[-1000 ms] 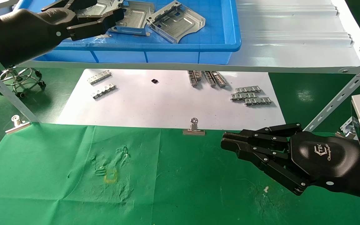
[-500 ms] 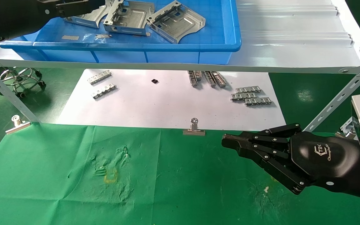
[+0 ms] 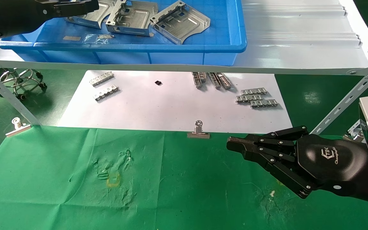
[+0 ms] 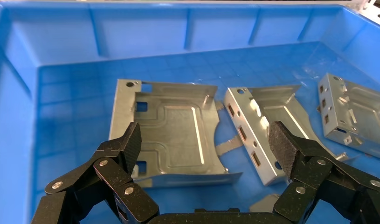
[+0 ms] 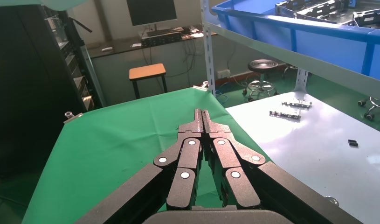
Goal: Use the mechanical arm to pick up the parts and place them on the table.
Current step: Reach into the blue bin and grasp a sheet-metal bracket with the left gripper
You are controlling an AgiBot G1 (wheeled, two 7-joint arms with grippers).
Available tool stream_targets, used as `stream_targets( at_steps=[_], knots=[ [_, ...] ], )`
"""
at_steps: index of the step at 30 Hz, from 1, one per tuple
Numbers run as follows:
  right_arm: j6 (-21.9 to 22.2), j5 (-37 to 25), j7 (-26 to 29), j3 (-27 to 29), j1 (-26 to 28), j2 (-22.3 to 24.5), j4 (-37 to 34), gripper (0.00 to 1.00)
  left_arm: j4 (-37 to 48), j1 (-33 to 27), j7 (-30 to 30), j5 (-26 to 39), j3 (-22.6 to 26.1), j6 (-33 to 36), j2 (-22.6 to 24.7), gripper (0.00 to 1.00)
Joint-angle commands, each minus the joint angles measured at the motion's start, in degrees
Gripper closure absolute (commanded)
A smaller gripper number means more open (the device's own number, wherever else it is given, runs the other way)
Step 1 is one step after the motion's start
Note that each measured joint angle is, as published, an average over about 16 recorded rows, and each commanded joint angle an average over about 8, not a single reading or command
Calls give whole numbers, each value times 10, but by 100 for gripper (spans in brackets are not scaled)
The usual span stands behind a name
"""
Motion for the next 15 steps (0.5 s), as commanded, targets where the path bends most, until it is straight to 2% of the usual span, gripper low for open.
stream_targets(
  at_steps=[1,7,9,12,15],
  knots=[
    [0,0,0,0,0,0,0,100,15,-8,9,4,2,-2,3,0],
    [0,0,0,0,0,0,0,100,54,-23,48,11,4,-15,14,0],
    [0,0,0,0,0,0,0,100,65,-26,65,16,6,-28,19,4],
    [0,0,0,0,0,0,0,100,81,-28,89,17,5,-46,27,28],
    [0,0,0,0,0,0,0,100,95,-30,111,15,2,-59,34,65]
  ],
)
